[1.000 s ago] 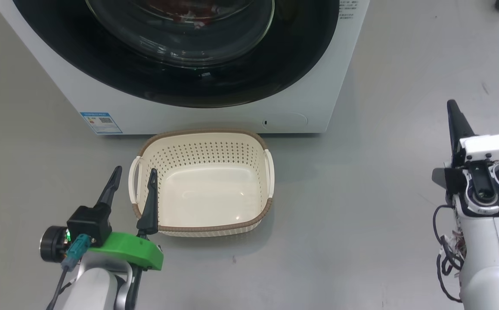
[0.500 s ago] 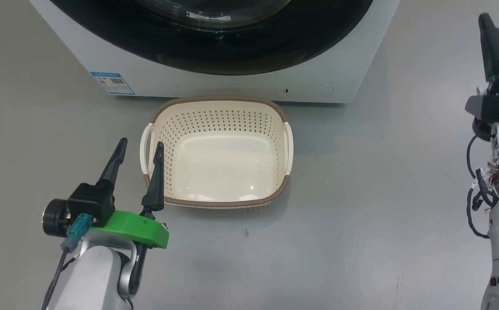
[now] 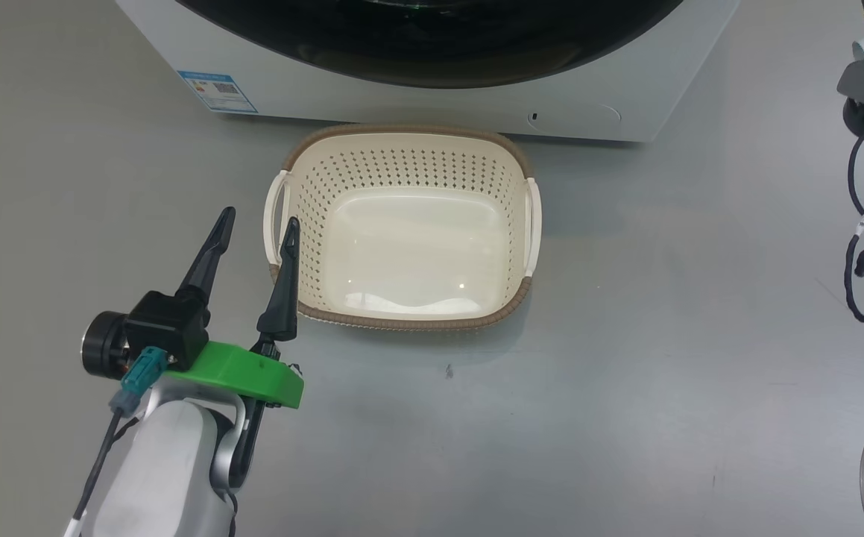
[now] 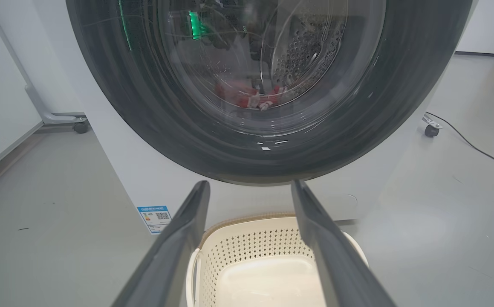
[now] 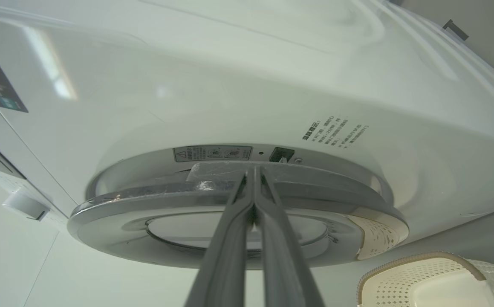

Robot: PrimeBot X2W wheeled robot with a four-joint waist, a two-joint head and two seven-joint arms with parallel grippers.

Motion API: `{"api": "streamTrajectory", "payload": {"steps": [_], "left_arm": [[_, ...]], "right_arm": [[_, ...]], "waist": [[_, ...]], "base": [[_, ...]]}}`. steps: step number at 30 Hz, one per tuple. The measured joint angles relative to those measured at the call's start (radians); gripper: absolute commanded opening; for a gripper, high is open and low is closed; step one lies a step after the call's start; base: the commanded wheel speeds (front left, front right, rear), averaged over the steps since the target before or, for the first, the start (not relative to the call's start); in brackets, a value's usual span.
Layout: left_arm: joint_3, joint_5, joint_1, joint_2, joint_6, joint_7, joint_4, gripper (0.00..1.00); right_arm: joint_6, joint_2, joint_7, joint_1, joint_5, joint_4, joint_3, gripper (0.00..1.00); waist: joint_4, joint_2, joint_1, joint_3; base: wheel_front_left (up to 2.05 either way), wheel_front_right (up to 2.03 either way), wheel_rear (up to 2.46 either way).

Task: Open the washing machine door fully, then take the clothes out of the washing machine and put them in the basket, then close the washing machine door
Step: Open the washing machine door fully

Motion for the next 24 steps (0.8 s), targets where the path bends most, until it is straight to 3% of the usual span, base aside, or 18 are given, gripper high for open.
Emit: {"api": "streamTrajectory", "payload": {"steps": [10,24], "left_arm": [[-0.030,-0.005,-0.046,-0.004,-0.002,0.000,-0.023,1.00],[-0.040,-0.036,-0.087,-0.007,0.003,0.000,-0.036,1.00]], "right_arm": [[-0.061,-0.044,0.066,-0.165,-0.011,0.012,0.039,0.00],[-0.078,-0.057,0.119,-0.275,-0.029,0.073,0.081,0.00]], "waist": [[0.032,0.0000,0.0000,0.067],[0.073,0.0000,0.0000,0.139]], "base": [[0.00,0.00,0.00],[0.00,0.00,0.00]]}}
